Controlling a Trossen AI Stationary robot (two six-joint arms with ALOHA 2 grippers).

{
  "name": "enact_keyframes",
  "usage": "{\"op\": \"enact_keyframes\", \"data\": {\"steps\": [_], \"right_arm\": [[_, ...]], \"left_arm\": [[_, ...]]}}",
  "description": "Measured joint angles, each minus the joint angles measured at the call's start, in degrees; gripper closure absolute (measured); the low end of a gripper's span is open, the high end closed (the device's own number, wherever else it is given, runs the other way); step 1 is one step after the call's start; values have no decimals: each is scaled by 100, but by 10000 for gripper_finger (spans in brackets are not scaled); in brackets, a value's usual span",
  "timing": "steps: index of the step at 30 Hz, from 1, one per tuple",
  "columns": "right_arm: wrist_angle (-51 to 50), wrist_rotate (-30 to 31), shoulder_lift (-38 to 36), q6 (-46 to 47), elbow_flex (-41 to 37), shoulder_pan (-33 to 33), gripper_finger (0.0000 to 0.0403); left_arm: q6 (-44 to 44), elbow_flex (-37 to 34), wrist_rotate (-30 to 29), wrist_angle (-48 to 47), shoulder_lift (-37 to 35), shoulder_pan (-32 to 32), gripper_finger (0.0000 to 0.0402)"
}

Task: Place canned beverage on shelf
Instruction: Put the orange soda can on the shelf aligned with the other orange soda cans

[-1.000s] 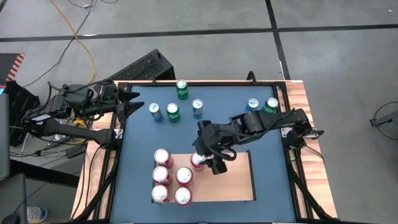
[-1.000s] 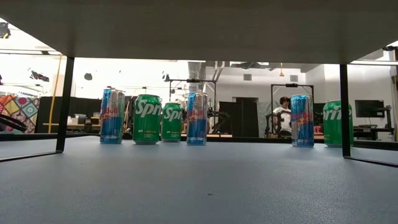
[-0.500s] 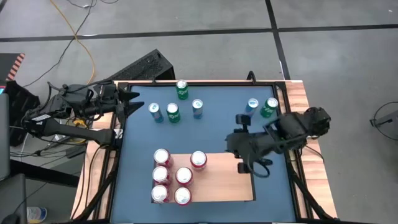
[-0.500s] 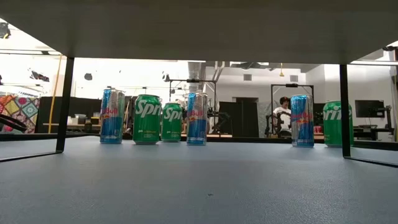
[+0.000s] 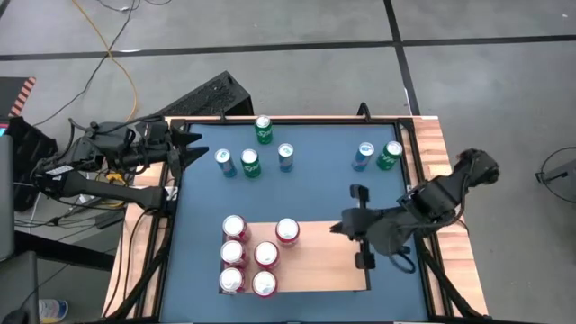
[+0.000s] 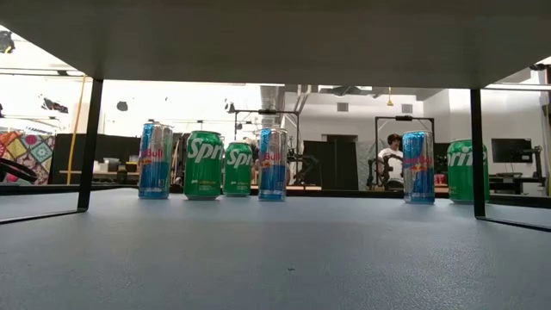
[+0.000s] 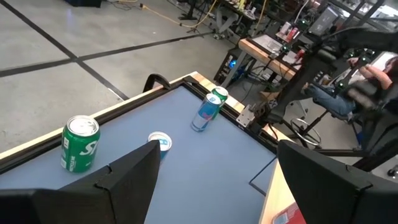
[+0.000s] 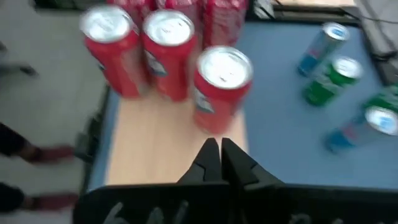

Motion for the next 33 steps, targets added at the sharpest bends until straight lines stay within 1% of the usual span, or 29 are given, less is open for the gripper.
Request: {"op": "enact_keyframes", "data": {"steps": [3, 6, 9, 11, 15, 17, 21, 26, 33], "right_arm": [[1460, -152, -550, -17, -1288, -144, 402], [2448, -172, -965, 179, -2342, -260, 403], [3183, -183, -1126, 384, -3100, -376, 403], [3501, -183, -1124, 406, -3422, -418, 403], [4056, -187, -1023, 413, -3802, -563, 403], [4133, -305, -899, 401, -3892, -653, 403], [4401, -617, -660, 238, -3889, -890, 403], [4804, -1252, -334, 207, -3880, -1185, 403], [5011, -1419, -204, 188, -3882, -1270, 403]], "left_arm": [[-16, 0, -1, 2, 0, 0, 93], [-18, 0, -11, 4, 0, -1, 93], [-69, 0, -51, 4, 0, -2, 93], [-109, 0, -55, 3, 0, -1, 93], [-125, 0, -121, 4, 2, 0, 93], [-125, 0, -124, 0, 0, 0, 93], [-125, 0, -165, 0, 0, -1, 93], [-123, 0, -189, -18, 2, 0, 93], [-106, 0, -187, -17, 2, -2, 93]]}}
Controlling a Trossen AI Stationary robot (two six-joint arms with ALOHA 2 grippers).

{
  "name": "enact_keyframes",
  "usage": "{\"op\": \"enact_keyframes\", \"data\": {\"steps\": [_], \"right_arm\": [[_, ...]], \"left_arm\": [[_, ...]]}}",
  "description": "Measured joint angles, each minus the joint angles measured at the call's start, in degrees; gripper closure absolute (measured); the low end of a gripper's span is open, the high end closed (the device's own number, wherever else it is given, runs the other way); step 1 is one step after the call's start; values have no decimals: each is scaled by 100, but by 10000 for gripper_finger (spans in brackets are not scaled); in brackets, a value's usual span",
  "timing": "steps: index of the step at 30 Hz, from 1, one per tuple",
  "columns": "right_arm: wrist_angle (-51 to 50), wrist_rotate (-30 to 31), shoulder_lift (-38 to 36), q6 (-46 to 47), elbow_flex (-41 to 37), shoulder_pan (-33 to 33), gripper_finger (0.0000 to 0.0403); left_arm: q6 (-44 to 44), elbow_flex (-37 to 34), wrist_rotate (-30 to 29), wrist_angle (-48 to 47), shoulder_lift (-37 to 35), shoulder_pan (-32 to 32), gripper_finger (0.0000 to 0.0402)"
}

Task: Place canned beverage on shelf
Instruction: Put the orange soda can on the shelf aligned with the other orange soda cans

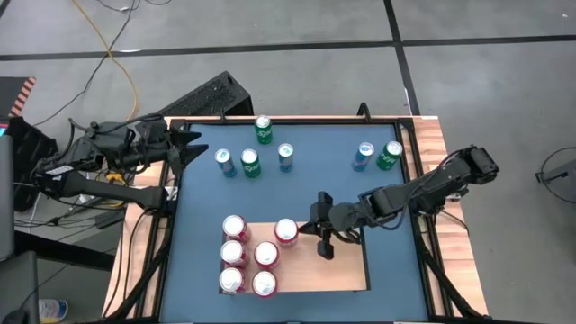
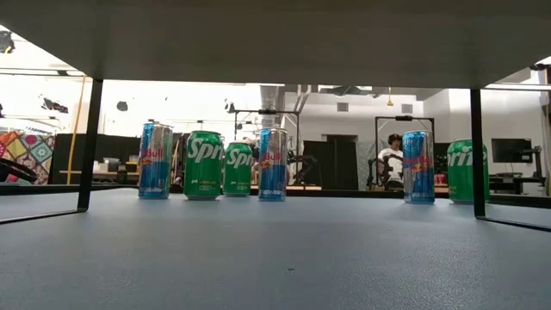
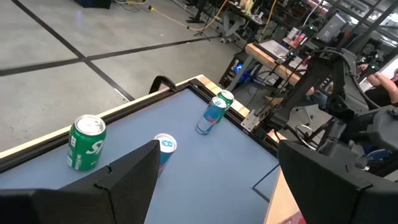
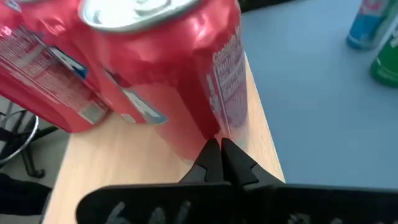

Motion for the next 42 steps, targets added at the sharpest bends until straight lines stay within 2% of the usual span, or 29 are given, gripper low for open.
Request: {"op": "enact_keyframes", "data": {"steps": [13, 21, 26, 42], "right_arm": [[167, 17, -9, -236, 0, -270, 403], [-31, 42, -162, 182, 2, 86, 403], [-165, 416, -162, 344, 2, 337, 403], [150, 514, -84, 346, 2, 288, 403]], "left_arm": [[5, 0, -11, -4, -2, 2, 93], [5, 0, 13, -7, 0, 1, 93], [44, 0, 22, -22, 0, 0, 93], [49, 0, 24, -31, 0, 0, 93]]}}
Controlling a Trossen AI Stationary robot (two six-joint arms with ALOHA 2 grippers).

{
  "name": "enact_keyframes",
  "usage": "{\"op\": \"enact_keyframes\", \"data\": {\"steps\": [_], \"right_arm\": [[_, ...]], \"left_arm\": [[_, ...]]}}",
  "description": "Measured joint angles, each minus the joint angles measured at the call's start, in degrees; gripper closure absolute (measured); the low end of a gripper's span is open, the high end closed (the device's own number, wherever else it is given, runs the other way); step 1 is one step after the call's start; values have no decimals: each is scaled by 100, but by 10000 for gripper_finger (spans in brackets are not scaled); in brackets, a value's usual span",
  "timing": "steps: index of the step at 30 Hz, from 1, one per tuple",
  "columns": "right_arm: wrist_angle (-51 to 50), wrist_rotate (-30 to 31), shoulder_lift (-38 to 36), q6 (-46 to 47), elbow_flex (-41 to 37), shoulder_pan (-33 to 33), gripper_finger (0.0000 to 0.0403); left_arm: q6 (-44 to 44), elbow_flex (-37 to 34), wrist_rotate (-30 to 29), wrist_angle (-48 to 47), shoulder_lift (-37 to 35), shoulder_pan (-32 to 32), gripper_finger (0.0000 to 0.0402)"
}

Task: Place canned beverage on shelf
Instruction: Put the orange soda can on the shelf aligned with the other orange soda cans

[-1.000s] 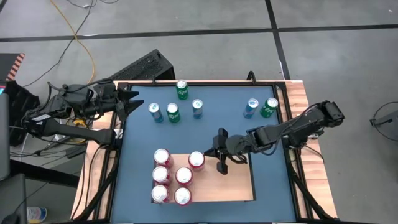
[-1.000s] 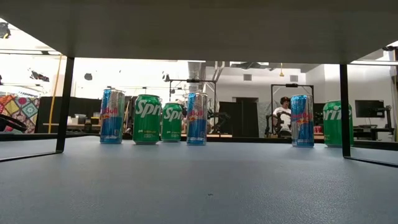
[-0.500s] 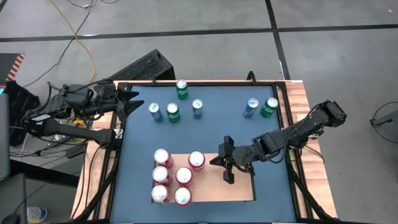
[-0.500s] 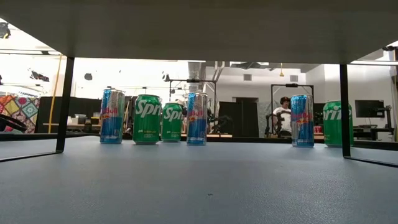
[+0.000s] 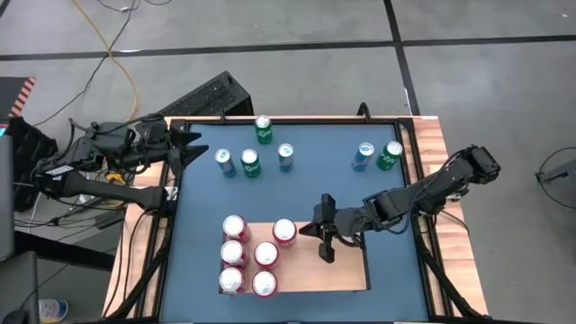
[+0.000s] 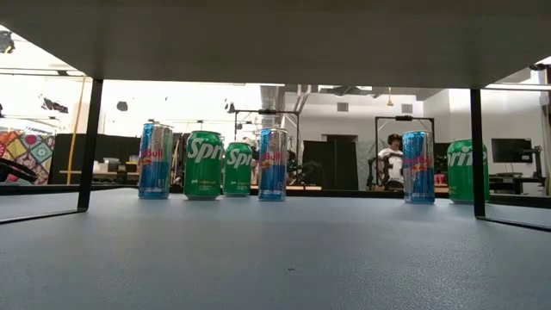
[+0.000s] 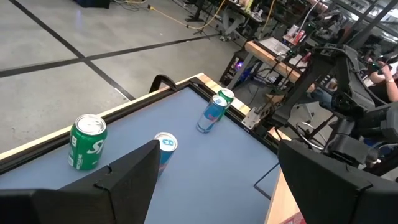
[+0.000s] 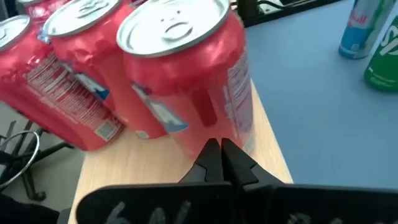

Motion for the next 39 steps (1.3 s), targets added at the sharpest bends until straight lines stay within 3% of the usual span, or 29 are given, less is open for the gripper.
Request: {"op": "enact_keyframes", "data": {"steps": [12, 27, 32, 39], "right_arm": [[204, -55, 201, -171, -11, -62, 403], [1181, -884, 771, -326, -2, -366, 403], [828, -846, 614, -267, 0, -390, 403], [367, -331, 443, -298, 4, -480, 403]], "left_arm": [[2, 0, -28, 4, -2, 0, 93], [2, 0, -35, 0, -2, 2, 93], [3, 0, -37, 0, -2, 2, 93], [4, 0, -37, -18, -2, 2, 93]]}}
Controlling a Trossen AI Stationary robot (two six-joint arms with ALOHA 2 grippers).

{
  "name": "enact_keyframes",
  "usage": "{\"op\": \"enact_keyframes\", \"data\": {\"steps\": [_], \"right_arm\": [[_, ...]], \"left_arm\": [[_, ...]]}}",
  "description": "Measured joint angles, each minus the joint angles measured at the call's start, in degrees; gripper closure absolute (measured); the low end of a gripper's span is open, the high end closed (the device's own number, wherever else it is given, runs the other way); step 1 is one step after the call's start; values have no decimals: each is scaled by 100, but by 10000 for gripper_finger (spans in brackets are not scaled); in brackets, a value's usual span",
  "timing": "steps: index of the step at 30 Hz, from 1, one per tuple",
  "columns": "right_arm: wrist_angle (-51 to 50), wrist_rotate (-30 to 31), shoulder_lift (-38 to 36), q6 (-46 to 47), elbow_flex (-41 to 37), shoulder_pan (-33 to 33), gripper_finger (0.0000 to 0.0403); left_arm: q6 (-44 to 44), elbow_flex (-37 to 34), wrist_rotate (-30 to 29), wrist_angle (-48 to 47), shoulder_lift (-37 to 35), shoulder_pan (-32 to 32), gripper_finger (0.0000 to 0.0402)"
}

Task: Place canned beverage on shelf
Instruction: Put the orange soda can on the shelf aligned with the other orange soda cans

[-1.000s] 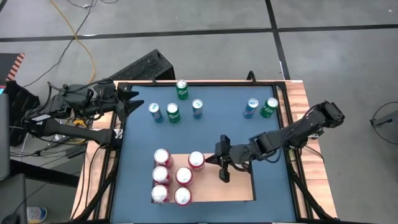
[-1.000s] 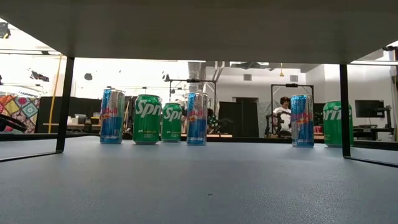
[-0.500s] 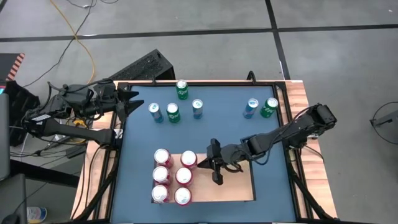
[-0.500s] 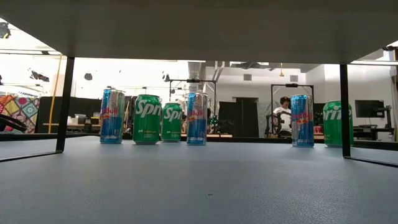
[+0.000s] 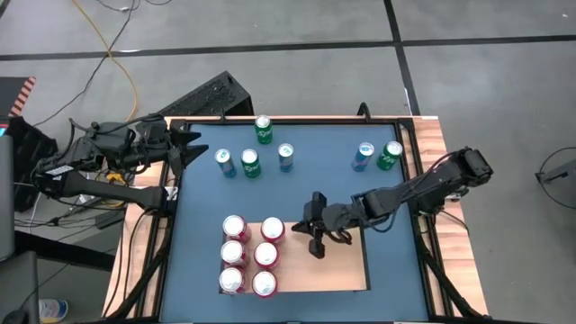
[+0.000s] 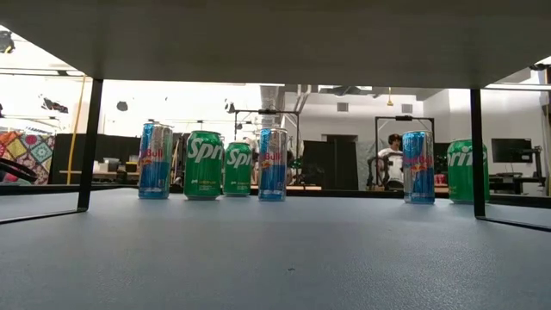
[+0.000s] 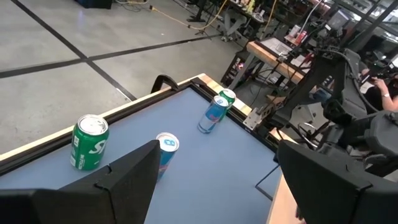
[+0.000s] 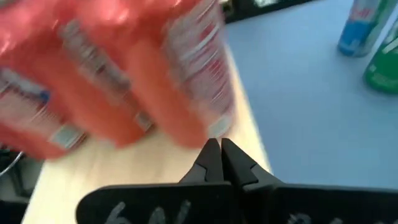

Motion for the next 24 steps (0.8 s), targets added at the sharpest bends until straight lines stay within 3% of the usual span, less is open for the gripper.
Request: {"op": "enact_keyframes", "data": {"steps": [24], "right_arm": [[554, -384, 101, -753, 264, -428, 403]], "left_arm": [[105, 1, -2, -19, 1, -1, 93]]}}
